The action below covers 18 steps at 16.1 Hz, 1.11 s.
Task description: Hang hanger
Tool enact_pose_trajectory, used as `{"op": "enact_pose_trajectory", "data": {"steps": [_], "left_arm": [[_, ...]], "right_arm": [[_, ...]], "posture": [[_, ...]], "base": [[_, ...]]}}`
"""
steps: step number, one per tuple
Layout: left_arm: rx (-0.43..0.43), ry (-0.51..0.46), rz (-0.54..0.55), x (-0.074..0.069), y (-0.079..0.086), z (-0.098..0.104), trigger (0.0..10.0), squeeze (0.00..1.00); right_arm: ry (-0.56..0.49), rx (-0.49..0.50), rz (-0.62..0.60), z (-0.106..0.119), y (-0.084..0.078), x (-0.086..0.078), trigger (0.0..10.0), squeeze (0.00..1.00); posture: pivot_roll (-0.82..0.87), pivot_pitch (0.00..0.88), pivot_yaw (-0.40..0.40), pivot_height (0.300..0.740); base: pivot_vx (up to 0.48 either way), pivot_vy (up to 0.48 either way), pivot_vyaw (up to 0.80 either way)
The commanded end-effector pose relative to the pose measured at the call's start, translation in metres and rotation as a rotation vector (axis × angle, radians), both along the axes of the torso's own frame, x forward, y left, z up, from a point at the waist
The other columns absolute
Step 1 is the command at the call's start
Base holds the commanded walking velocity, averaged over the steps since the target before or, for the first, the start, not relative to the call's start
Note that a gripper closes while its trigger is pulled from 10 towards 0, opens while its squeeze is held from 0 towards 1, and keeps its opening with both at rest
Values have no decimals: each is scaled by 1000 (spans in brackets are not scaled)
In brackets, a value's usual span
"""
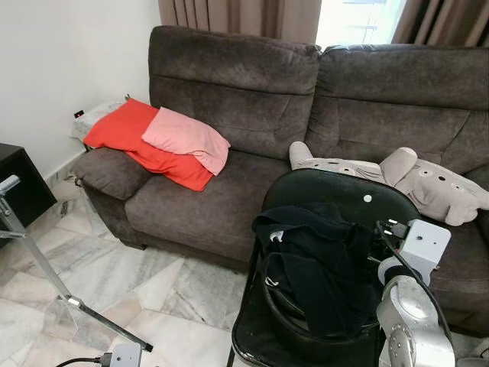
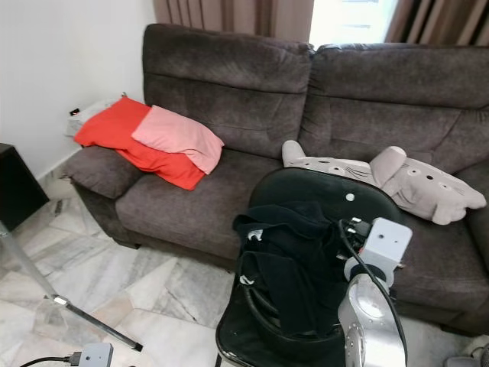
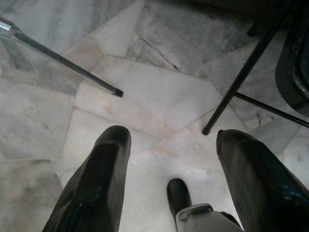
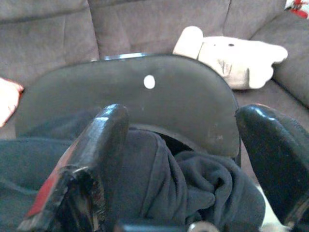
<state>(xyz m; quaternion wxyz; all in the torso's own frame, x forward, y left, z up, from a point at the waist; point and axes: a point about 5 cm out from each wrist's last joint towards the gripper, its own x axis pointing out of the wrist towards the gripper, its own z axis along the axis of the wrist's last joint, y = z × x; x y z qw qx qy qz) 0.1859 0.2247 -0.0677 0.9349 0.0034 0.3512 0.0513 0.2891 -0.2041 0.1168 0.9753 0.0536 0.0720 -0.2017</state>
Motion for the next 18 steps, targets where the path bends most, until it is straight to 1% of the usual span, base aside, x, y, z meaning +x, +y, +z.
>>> {"op": "enact_pose_trajectory", "data": {"steps": [1,2,3,6,8,12,14,15,18], "left_arm": [[10,20,-13,-3,3,-1,10000,0],[14,19,-18,-3,3,-1,10000,0],[16,17,-20,-3,4,-1,10000,0],[28,19,-43,-4,5,-1,10000,0],[30,20,-48,-4,5,-1,10000,0],[39,20,-59,-4,8,0,10000,0],[43,18,-66,-4,8,1,10000,0],[44,17,-67,-4,9,1,10000,0],[48,15,-75,-4,9,1,10000,0]], "right_arm": [[32,9,53,-1,8,3,10000,0],[40,3,108,-3,15,5,10000,0],[37,2,129,-3,18,6,10000,0],[93,39,154,-13,23,10,10000,0],[107,62,171,-16,26,13,10000,0],[116,60,145,-17,26,13,10000,0],[128,104,93,-23,21,12,10000,0],[133,102,84,-24,20,12,10000,0],[131,121,77,-25,18,17,10000,0]], "posture": [[-166,63,19,740],[-159,60,19,740],[-159,60,19,740],[-147,52,26,740],[-145,49,28,740],[-143,61,37,740],[-141,71,41,740],[-141,74,42,740],[-131,95,50,740]], "base": [[0,0,0],[0,0,0],[0,0,0],[0,0,0],[0,0,0],[0,0,0],[0,0,0],[0,0,0],[0,0,0]]}}
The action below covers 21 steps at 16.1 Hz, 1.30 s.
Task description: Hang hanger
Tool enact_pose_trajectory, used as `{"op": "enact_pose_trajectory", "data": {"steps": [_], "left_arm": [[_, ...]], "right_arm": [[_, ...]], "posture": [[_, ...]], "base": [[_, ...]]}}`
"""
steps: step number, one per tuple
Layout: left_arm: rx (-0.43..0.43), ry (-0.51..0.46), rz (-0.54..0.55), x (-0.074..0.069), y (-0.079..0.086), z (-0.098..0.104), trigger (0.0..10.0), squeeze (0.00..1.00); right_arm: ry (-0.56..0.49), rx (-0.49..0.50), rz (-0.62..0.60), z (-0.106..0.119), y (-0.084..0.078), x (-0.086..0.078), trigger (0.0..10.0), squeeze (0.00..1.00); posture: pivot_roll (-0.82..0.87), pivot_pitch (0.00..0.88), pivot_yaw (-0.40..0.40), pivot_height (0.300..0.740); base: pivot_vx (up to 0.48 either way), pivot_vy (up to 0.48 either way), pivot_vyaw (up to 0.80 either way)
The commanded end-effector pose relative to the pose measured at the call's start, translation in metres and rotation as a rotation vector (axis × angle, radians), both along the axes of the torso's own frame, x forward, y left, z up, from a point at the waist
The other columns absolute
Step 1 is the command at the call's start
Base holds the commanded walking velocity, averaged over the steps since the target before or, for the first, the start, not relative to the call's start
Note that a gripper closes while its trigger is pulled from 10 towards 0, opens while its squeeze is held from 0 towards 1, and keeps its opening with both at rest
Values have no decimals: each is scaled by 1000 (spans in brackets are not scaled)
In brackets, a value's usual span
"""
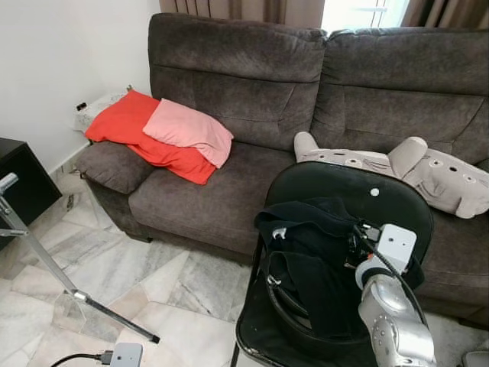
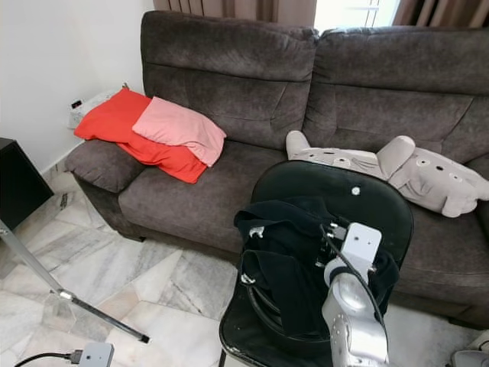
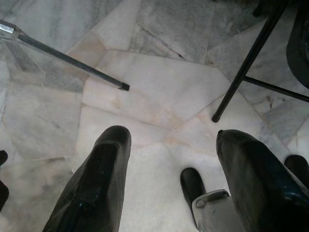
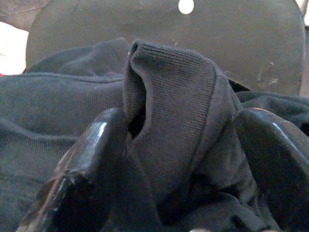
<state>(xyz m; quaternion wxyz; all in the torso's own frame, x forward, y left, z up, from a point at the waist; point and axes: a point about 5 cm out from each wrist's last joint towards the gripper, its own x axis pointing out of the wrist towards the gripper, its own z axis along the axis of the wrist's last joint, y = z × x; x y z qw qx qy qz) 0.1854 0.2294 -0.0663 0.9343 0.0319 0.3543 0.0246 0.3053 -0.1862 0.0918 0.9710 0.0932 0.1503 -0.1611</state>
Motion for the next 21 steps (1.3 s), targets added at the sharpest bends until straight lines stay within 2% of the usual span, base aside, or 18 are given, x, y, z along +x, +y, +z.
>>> {"op": "enact_pose_trajectory", "data": {"steps": [1,4,8,16,19,21], "left_arm": [[14,4,-6,-4,4,0,10000,0],[20,3,-7,-4,6,0,10000,0],[26,5,-14,-4,6,0,10000,0],[35,11,-29,-4,5,0,10000,0],[33,12,-32,-3,4,0,10000,0],[30,15,-33,-3,3,0,10000,0]], "right_arm": [[-5,6,-7,1,0,2,10000,0],[-21,-2,-26,5,-6,8,10000,0],[-22,-20,-97,5,-16,4,10000,0],[-6,-8,-155,4,-8,-10,10000,0],[-5,-4,-165,4,-11,-9,10000,0],[-18,-17,-175,9,-18,-3,10000,0]], "posture": [[-130,98,51,740],[-125,107,55,740],[-129,112,58,740],[-137,115,60,740],[-134,114,60,740],[-133,111,60,740]], "base": [[0,0,0],[0,0,0],[0,0,0],[0,0,0],[0,0,0],[0,0,0]]}}
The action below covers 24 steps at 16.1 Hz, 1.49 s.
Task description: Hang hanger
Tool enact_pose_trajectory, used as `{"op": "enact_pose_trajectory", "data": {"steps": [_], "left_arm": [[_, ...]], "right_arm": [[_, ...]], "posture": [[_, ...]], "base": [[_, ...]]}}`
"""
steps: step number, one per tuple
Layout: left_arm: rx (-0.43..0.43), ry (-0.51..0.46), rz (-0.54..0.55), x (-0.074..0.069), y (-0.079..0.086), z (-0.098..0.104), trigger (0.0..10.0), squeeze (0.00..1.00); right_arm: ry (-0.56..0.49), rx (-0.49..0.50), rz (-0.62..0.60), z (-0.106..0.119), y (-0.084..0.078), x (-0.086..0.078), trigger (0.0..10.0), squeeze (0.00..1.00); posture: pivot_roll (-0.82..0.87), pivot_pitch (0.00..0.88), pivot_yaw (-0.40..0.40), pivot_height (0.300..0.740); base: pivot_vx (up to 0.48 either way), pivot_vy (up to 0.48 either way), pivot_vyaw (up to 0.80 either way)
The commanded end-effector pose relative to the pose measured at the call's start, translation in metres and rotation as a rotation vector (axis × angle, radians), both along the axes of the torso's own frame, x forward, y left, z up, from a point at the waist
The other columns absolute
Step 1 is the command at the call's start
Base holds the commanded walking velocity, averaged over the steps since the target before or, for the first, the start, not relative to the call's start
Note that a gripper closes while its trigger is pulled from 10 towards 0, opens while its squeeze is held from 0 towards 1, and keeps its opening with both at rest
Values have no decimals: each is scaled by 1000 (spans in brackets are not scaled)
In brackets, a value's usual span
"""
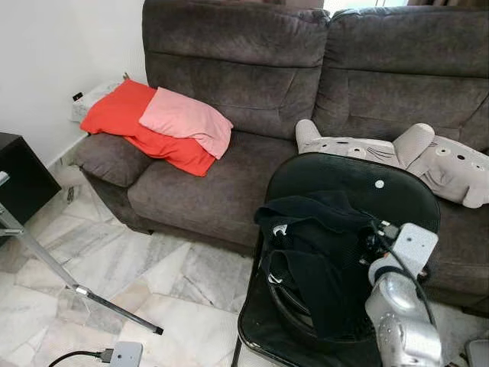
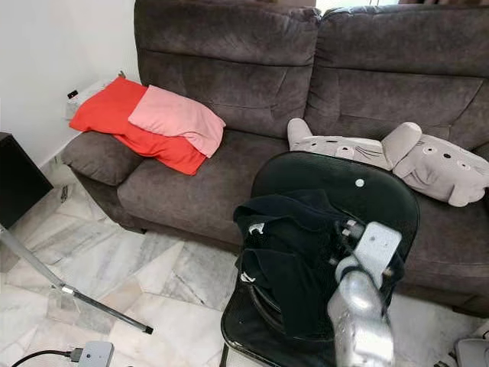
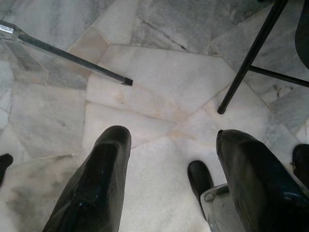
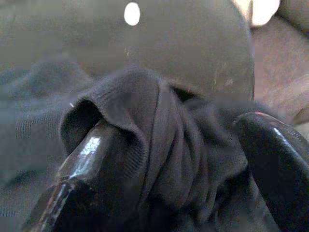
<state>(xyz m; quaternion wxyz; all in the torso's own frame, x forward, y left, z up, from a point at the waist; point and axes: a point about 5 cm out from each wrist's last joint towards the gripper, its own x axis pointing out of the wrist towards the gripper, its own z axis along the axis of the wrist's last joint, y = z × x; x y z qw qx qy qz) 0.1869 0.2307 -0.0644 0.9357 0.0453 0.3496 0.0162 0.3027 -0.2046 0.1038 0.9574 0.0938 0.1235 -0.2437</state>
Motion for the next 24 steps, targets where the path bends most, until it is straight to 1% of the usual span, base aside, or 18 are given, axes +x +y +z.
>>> {"op": "enact_pose_trajectory", "data": {"steps": [1,4,6,8,12,13,14,17,18,24], "left_arm": [[11,24,-7,-4,2,-2,10000,0],[9,36,-12,-7,1,-4,10000,0],[9,38,-14,-6,2,-4,10000,0],[9,39,-16,-7,2,-4,10000,0],[13,45,-18,-8,4,-4,10000,0],[13,46,-17,-9,4,-4,10000,0],[14,47,-19,-9,4,-4,10000,0],[12,45,-21,-9,4,-4,10000,0],[11,45,-20,-9,4,-4,10000,0],[13,46,-18,-10,4,-5,10000,0]], "right_arm": [[13,10,-6,-2,-1,1,10000,0],[12,-4,22,-3,-5,9,10000,0],[26,-4,49,-5,-3,13,10000,0],[25,-3,106,-4,2,22,10000,0],[6,-35,137,2,2,35,10000,0],[4,-43,149,3,2,37,10000,0],[32,-49,175,-1,4,39,10000,0],[25,-45,171,-2,4,41,10000,0],[22,-46,166,-2,4,41,118,0],[-14,-30,176,1,8,44,0,0]], "posture": [[-132,111,59,740],[-132,109,64,740],[-130,110,67,740],[-124,110,70,740],[-118,111,75,740],[-118,111,75,740],[-117,113,77,740],[-112,114,76,740],[-113,115,75,740],[-114,113,73,740]], "base": [[0,0,0],[0,0,0],[0,0,0],[0,0,0],[0,0,0],[0,0,0],[0,0,0],[0,0,0],[0,0,0],[0,0,0]]}}
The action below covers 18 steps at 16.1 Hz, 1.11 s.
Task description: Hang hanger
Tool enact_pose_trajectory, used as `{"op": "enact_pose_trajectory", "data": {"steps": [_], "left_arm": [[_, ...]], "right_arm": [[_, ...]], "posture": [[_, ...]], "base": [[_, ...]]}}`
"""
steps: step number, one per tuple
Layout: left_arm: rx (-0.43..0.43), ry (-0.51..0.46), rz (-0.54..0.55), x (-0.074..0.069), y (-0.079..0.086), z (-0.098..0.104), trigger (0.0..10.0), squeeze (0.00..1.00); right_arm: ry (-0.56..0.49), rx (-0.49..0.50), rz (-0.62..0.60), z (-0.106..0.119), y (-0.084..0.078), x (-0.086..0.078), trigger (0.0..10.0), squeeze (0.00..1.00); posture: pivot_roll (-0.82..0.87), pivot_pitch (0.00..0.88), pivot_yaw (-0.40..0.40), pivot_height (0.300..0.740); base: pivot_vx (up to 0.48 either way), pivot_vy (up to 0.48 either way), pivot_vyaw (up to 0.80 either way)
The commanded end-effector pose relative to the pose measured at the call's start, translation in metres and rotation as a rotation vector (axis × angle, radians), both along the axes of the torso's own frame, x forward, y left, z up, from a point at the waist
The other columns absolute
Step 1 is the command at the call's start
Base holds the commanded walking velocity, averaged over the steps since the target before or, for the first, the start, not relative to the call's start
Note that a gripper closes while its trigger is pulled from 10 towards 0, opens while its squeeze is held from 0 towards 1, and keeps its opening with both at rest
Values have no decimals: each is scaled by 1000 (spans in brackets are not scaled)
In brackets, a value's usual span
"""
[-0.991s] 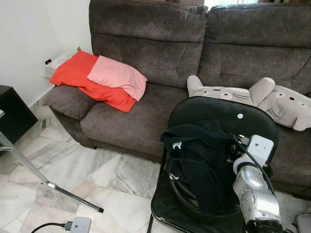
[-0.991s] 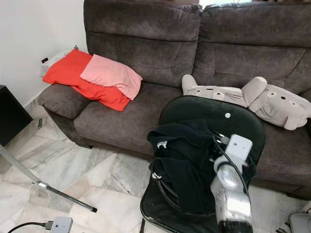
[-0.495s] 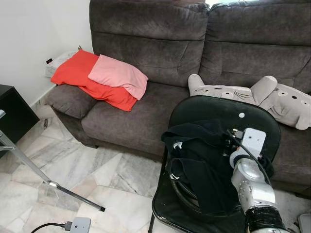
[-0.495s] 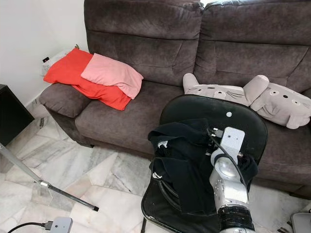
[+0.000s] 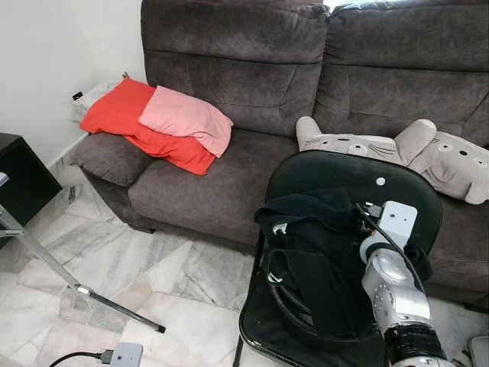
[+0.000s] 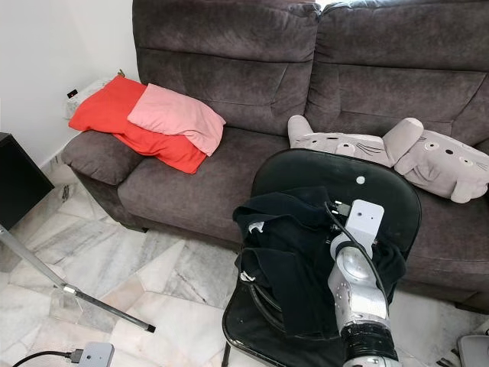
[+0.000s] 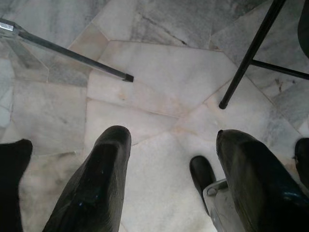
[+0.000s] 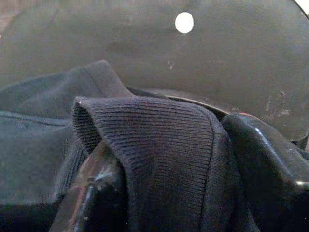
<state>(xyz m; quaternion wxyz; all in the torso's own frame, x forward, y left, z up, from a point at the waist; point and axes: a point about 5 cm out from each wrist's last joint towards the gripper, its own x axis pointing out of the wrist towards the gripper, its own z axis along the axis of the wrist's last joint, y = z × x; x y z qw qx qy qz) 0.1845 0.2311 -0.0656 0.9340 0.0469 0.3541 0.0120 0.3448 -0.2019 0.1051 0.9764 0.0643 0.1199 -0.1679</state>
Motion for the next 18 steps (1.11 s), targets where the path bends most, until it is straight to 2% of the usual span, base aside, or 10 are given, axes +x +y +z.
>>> {"op": "enact_pose_trajectory", "data": {"steps": [1,9,18], "left_arm": [[13,37,-9,-7,3,-4,10000,0],[9,41,-17,-9,2,-5,10000,0],[13,41,-32,-8,1,-4,10000,0]], "right_arm": [[-3,12,18,0,6,2,0,0],[5,1,24,-4,6,1,0,0],[-76,-3,-29,4,-1,0,0,0]], "posture": [[-113,112,72,740],[-111,110,72,740],[-113,58,67,740]], "base": [[0,0,0],[0,0,0],[0,0,0]]}}
